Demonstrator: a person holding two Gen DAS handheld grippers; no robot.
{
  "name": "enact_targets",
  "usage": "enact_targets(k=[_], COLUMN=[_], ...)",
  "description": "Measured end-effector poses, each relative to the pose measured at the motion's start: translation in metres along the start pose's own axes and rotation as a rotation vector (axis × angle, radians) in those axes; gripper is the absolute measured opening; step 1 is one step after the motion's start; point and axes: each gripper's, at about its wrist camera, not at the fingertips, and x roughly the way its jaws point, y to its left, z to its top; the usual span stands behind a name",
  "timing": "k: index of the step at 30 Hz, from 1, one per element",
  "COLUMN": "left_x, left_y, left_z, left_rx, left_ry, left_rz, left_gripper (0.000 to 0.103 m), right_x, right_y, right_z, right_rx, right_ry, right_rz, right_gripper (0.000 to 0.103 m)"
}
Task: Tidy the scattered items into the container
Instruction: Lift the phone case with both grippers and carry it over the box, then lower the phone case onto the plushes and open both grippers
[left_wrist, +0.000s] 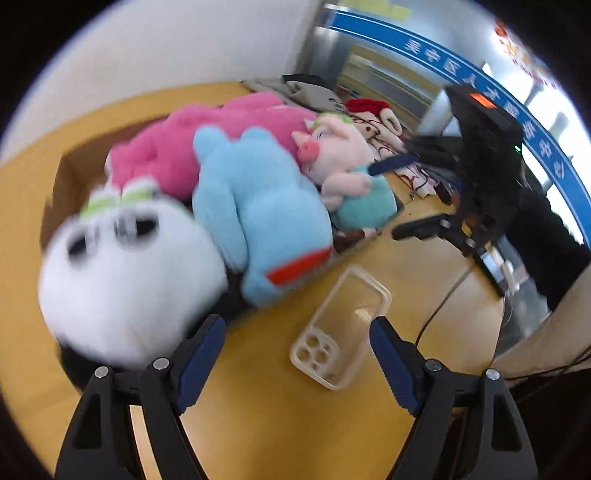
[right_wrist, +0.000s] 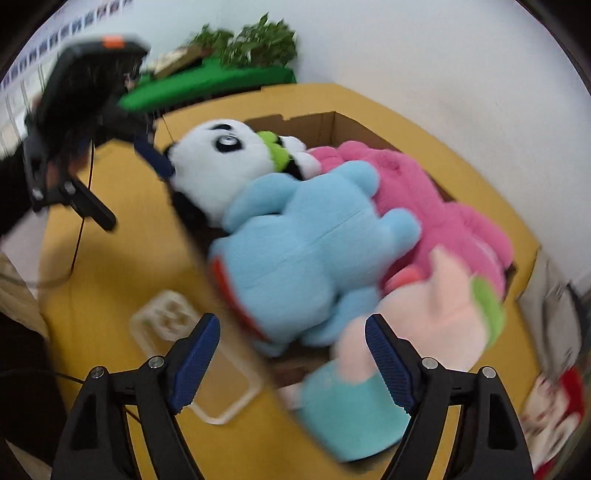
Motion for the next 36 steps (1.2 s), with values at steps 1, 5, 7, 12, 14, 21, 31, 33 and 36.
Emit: enact_targets(k=[1,5,7,12,14,21,31,33,36], left_x=[0.007,0.045,0.063,0.092,0.094,0.093,0.062,0.035,-0.013], left_y=[-0.001,0.004,0.010,0.012,0.006,-0.004,-0.007,-0.012,-0.016], left_z=[-0.016,-0.046,-0.049,-0.048,-0.046,-0.046,-0.046,-0.031,0.010], left_rx=[-0.054,-0.253,-0.349,-0.488,-0.481,-0.519,-0.536,-0.492,-0.407], left_ry=[0.003,0.059,0.075,0.106,0.097,0.104,0.054,0.002,-0.093], left_rz=[-0.010,-0.035,-0.056,0.000,0.053,0.262,0.263,0.270,0.283], left_gripper=[0.080,0.080,0.079,0.078,0.076,0.027,0.006,0.006,0.006], right_x=[-0.001,0.024,0.036,0.061,0.073,0.079,0.049,0.029,-0.006], right_y=[0.009,0.027,0.027,0.018,0.020,0.038,0.062,0.063,0.058], right_z=[-0.012,-0.052,-0.064,-0.088,-0.095,-0.106,-0.114,-0.101,-0.068], right_rx=[0.053,0.237,0.327,0.524,0.541,0.524,0.548,0.531,0.498], right_ry=[-0.015,0.007,0.009,0.040,0.066,0.072,-0.004,-0.059,-0.166], right_rz=[0.020,0.008,-0.055,-0.127,-0.167,-0.264,-0.293,-0.316,-0.358], right_gripper=[0.084,0.084,0.081,0.070,0.062,0.018,0.008,0.008,0.009])
